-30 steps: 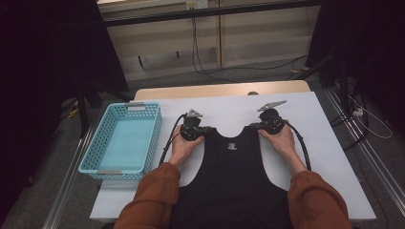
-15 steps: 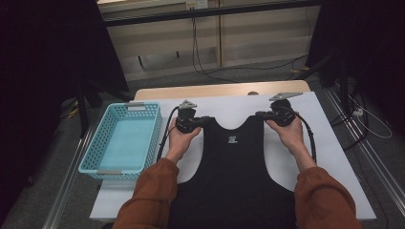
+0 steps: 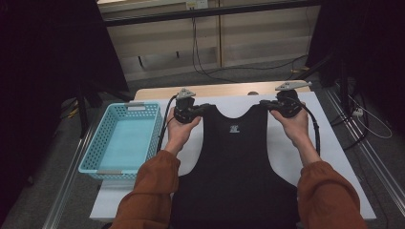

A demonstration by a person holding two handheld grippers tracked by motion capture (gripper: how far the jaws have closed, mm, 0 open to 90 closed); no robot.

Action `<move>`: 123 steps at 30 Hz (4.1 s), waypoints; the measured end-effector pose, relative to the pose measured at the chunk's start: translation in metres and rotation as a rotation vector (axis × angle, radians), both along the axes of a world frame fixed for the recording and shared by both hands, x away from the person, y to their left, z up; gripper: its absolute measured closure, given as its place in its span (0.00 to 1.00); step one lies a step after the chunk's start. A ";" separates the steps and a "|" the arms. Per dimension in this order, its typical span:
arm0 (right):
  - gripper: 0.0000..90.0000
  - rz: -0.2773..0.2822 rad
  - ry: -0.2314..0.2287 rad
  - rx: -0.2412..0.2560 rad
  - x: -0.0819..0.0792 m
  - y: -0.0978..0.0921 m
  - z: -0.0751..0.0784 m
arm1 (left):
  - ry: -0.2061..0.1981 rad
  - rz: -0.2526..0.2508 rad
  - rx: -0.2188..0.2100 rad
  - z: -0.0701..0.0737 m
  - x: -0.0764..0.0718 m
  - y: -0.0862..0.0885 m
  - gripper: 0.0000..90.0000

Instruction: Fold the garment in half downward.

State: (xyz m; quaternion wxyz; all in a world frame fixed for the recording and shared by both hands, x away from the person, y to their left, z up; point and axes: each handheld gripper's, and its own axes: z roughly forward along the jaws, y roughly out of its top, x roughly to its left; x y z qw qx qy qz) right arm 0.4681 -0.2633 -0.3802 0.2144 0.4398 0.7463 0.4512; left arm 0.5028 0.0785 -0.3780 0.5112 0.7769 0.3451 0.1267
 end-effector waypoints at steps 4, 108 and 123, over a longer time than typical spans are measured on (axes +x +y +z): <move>0.98 -0.003 -0.017 0.006 0.002 0.000 0.009 | 0.004 -0.001 -0.037 0.008 0.003 0.004 0.98; 0.99 -0.028 -0.259 0.089 0.032 0.012 0.133 | -0.166 0.032 -0.152 0.124 0.021 0.014 0.98; 0.99 0.021 -0.289 0.115 -0.025 0.001 0.123 | -0.197 -0.035 -0.198 0.119 -0.028 0.023 0.98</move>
